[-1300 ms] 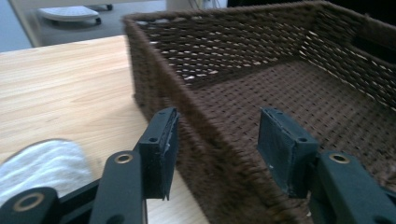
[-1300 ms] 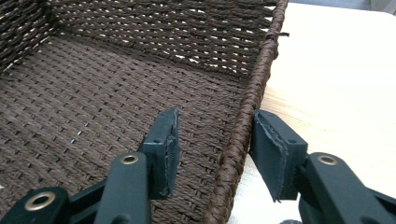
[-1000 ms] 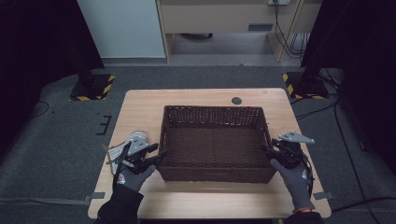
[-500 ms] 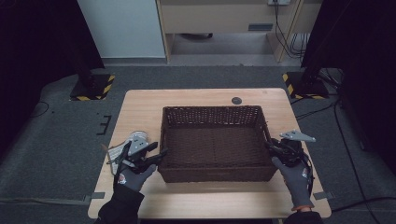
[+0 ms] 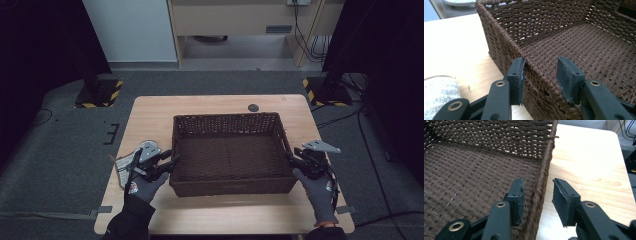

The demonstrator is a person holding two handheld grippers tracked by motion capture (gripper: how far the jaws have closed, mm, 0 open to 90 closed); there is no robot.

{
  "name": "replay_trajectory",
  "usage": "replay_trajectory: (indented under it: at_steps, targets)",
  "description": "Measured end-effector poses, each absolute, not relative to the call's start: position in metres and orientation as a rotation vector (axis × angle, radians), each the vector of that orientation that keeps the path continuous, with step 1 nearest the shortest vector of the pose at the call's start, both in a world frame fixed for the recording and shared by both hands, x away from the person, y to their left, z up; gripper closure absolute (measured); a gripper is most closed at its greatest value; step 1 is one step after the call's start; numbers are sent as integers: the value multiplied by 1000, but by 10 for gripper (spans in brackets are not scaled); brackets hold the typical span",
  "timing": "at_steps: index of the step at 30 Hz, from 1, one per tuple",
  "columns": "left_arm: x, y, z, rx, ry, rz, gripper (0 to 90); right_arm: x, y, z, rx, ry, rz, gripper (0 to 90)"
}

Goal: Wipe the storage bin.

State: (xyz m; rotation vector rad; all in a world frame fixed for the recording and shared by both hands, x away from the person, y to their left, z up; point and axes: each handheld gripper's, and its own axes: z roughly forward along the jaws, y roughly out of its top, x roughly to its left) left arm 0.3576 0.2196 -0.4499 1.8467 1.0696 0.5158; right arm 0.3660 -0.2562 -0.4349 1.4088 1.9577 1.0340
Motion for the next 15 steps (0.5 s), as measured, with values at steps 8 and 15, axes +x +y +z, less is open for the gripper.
replay_trajectory:
  at_steps: [8,15]
  targets:
    - [349,214,-446,1877,1059,549,557,365,-260,-436,1431,1997,1007,722]
    - [363,221,-440,1846,1076,587,511,372,-256,-435,1428,2000,986,767]
